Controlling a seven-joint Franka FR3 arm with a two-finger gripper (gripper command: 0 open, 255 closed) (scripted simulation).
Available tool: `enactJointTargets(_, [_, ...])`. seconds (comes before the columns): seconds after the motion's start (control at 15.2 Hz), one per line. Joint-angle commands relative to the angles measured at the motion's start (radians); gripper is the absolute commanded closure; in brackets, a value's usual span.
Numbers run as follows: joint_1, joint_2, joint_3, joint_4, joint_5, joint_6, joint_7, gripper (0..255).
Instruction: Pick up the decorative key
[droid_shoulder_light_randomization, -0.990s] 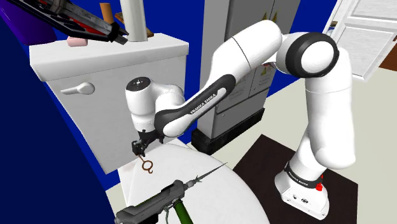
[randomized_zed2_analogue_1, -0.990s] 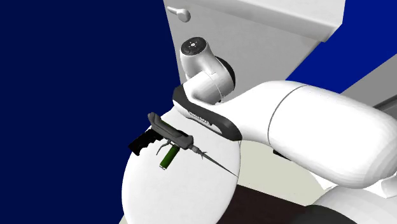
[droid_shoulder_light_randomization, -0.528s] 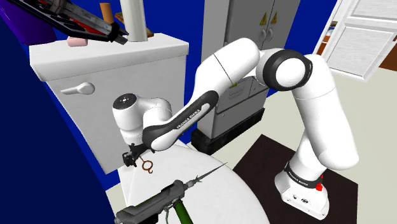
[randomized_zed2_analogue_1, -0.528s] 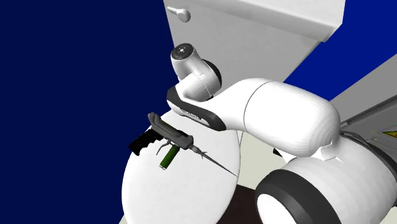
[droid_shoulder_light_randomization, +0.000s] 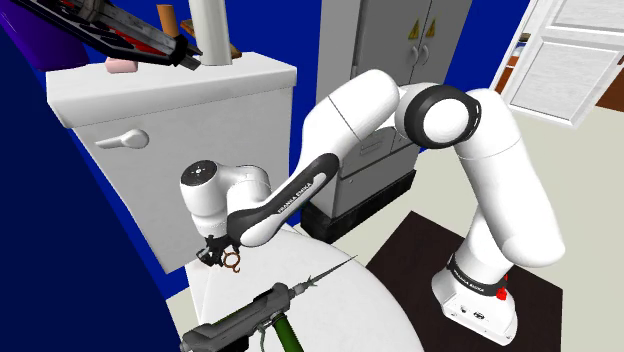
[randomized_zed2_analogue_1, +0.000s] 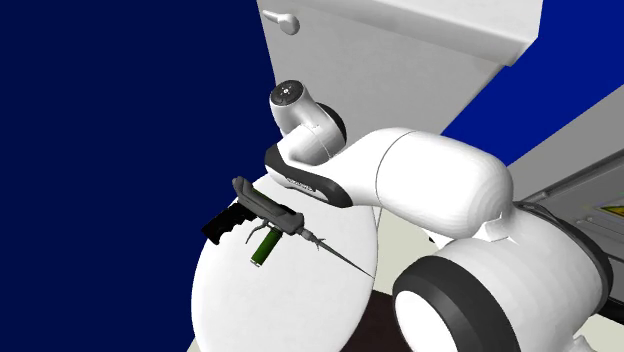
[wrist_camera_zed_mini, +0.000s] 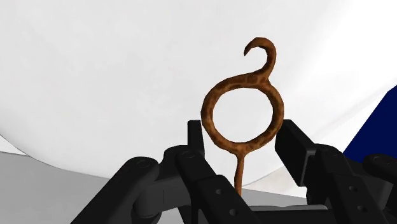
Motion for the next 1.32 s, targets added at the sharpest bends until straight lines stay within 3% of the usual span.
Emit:
enactJointTargets(0.0, [0.001,0.001,0.0,0.001,-0.001,0.001,0.001,255])
enactJointTargets(0.46, [-0.001,0.002,-0.001,0.003,0.0,0.0,-0.002,255])
enactJointTargets(1.25, [-0.022,-0.092,0.036,0.017,0.052,-0.102,-0.045,255])
